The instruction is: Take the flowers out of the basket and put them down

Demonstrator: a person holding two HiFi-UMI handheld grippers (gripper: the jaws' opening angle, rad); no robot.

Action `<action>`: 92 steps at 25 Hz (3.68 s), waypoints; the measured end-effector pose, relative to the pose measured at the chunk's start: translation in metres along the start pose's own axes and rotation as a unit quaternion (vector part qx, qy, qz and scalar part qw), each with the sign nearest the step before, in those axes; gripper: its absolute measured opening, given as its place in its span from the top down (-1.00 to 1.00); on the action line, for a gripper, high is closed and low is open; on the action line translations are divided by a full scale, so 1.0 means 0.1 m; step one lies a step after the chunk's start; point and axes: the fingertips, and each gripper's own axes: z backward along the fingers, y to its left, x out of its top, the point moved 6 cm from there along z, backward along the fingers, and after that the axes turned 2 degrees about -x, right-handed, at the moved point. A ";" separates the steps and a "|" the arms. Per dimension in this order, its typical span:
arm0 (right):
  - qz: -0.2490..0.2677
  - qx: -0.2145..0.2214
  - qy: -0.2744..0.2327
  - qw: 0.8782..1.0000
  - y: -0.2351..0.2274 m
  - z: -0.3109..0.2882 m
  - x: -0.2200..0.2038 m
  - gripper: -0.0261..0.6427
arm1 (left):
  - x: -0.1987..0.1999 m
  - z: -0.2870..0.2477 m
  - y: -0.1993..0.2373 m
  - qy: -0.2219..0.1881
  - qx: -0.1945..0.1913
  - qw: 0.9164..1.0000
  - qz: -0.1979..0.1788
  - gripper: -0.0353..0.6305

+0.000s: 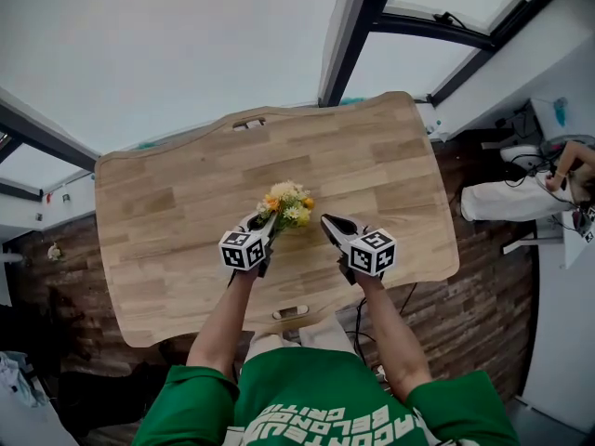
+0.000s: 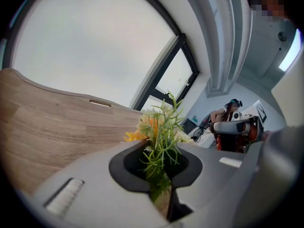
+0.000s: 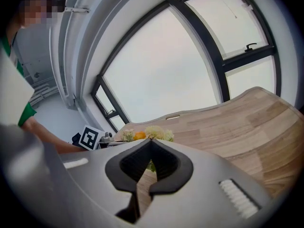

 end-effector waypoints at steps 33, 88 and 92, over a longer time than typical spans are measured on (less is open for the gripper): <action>-0.016 -0.014 0.022 1.000 0.00 -0.05 -0.17 0.90 | -0.32 -0.03 0.27 0.069 0.042 0.997 -0.005 0.17; 0.115 -0.006 -0.095 0.989 0.74 1.17 0.50 0.91 | 0.92 1.22 -1.67 -0.112 -0.108 0.976 -0.151 0.85; 0.118 -0.008 -0.098 0.988 0.59 1.35 0.50 0.91 | 0.83 1.06 -1.88 -0.103 -0.114 0.976 -0.155 0.85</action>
